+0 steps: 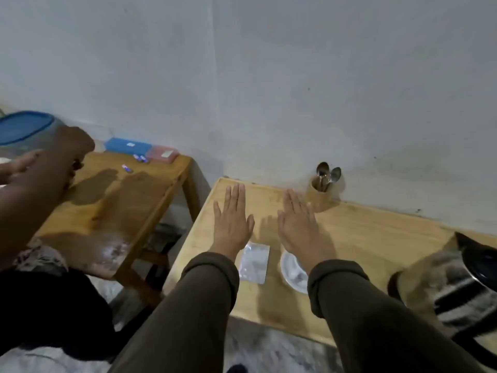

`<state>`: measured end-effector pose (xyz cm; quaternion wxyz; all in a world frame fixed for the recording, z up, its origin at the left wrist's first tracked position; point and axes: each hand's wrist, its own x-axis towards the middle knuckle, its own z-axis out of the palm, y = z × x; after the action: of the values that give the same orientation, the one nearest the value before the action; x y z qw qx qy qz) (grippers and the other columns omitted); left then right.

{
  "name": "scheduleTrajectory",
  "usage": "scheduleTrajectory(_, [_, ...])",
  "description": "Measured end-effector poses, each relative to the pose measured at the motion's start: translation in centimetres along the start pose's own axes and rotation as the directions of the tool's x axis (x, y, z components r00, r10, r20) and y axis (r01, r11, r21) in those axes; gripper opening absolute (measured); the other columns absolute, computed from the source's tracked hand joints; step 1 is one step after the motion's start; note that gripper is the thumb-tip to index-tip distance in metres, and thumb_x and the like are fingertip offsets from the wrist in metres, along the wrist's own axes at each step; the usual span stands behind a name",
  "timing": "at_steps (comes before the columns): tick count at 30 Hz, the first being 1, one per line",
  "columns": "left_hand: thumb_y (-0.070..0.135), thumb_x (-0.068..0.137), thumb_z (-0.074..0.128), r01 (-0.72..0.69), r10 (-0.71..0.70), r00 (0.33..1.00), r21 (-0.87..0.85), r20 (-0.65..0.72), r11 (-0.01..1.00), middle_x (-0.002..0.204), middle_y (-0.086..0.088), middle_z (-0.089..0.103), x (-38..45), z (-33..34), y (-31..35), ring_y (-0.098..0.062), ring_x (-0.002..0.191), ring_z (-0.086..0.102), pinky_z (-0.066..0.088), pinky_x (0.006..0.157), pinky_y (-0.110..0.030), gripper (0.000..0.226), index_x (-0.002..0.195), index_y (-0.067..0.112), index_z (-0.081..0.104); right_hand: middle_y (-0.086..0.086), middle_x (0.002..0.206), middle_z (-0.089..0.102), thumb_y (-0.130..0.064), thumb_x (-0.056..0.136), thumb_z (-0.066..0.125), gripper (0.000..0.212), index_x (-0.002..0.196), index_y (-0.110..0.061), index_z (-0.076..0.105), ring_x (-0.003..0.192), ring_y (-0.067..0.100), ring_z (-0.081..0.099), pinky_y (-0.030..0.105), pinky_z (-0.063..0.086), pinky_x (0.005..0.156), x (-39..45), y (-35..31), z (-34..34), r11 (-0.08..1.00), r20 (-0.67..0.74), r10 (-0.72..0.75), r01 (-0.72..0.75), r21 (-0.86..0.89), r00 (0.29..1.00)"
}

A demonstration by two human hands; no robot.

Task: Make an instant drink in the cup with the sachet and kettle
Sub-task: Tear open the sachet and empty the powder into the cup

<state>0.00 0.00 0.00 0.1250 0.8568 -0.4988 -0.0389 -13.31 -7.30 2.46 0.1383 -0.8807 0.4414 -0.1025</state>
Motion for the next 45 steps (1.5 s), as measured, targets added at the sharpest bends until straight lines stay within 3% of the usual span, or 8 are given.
scheduleTrajectory(5, [0.039,0.098,0.034,0.073,-0.067,0.963,-0.013,0.261,0.997,0.162,0.000,-0.015,-2.0,4.9,-2.1,-0.020,0.149,-0.015,-0.001,0.120,-0.050,0.075,0.151,0.014,-0.013,0.000,0.162,0.001,-0.025,0.103,0.020,0.053,0.152,-0.014,0.003,0.149,0.016,-0.002,0.037,0.006,0.122,-0.6,-0.3,4.8,0.999,0.288,0.031,-0.019,-0.046,0.957])
scheduleTrajectory(15, [0.042,0.095,0.043,0.063,-0.056,0.893,0.000,0.446,0.998,0.163,-0.003,-0.010,-2.0,10.7,-4.5,-0.023,0.150,-0.013,0.004,0.120,-0.052,0.080,0.152,0.014,-0.007,0.007,0.160,0.011,-0.009,0.095,0.033,0.059,0.150,-0.008,0.011,0.148,0.020,0.013,0.032,0.014,0.122,1.9,0.1,10.9,0.992,0.522,0.107,-0.052,-0.119,0.846])
scheduleTrajectory(20, [0.038,0.091,0.054,0.053,-0.020,0.885,-0.059,0.466,0.997,0.163,-0.004,-0.004,-1.6,11.6,-5.1,-0.026,0.150,-0.008,0.010,0.119,-0.052,0.083,0.152,0.016,0.002,0.010,0.150,0.037,-0.009,0.091,0.040,0.059,0.147,-0.012,0.024,0.134,0.028,0.040,0.038,0.035,0.112,2.7,0.3,13.0,0.982,0.547,0.186,-0.128,-0.142,0.816])
scheduleTrajectory(29, [0.030,0.090,0.058,0.017,0.023,0.863,-0.075,0.505,0.997,0.163,-0.003,-0.007,0.0,11.3,-5.5,-0.026,0.150,-0.012,0.006,0.120,-0.051,0.078,0.151,0.017,0.011,0.010,0.114,0.061,-0.017,0.089,0.048,0.027,0.112,-0.016,0.064,0.104,0.030,0.060,0.038,0.051,0.090,3.4,-0.9,13.1,0.967,0.392,0.214,-0.136,-0.216,0.895])
scheduleTrajectory(33, [0.012,0.089,0.056,0.080,0.033,0.896,-0.235,0.442,0.969,0.159,-0.005,0.022,0.6,10.4,-5.3,-0.026,0.149,0.013,0.021,0.118,-0.042,0.063,0.146,0.018,0.031,0.007,0.106,0.067,-0.017,0.089,0.049,0.018,0.093,-0.015,0.066,0.099,0.029,0.061,0.027,0.043,0.077,3.9,-1.6,11.7,0.964,0.424,0.263,-0.256,-0.074,0.867])
scheduleTrajectory(36, [0.016,0.094,0.049,0.184,0.014,0.933,-0.510,0.360,0.840,0.118,-0.017,0.065,1.2,8.5,-4.8,-0.034,0.109,0.060,0.042,0.082,-0.026,0.026,0.116,0.009,0.061,0.010,0.094,0.063,-0.018,0.092,0.049,0.014,0.080,-0.017,0.056,0.095,0.027,0.058,0.025,0.033,0.071,4.1,-1.8,9.8,0.935,0.434,0.279,-0.345,0.081,0.857])
scheduleTrajectory(39, [0.020,0.097,0.045,0.124,0.090,0.938,-0.567,0.335,0.814,0.096,-0.022,0.070,2.1,6.6,-3.8,-0.036,0.090,0.063,0.038,0.068,-0.029,0.026,0.099,0.004,0.065,0.004,0.084,0.059,-0.019,0.089,0.055,0.013,0.076,-0.017,0.055,0.086,0.025,0.056,0.025,0.036,0.072,4.1,-1.3,7.5,0.885,0.405,0.306,-0.414,0.214,0.862])
scheduleTrajectory(45, [0.021,0.094,0.050,0.034,0.195,0.924,-0.578,0.330,0.816,0.097,-0.019,0.071,3.3,3.5,-0.4,-0.029,0.086,0.060,0.034,0.066,-0.027,0.023,0.096,0.006,0.067,-0.005,0.064,0.057,-0.011,0.080,0.067,0.028,0.057,-0.025,0.058,0.075,0.020,0.055,0.024,0.045,0.059,3.5,0.0,2.7,0.693,0.335,0.388,-0.511,0.509,0.859])
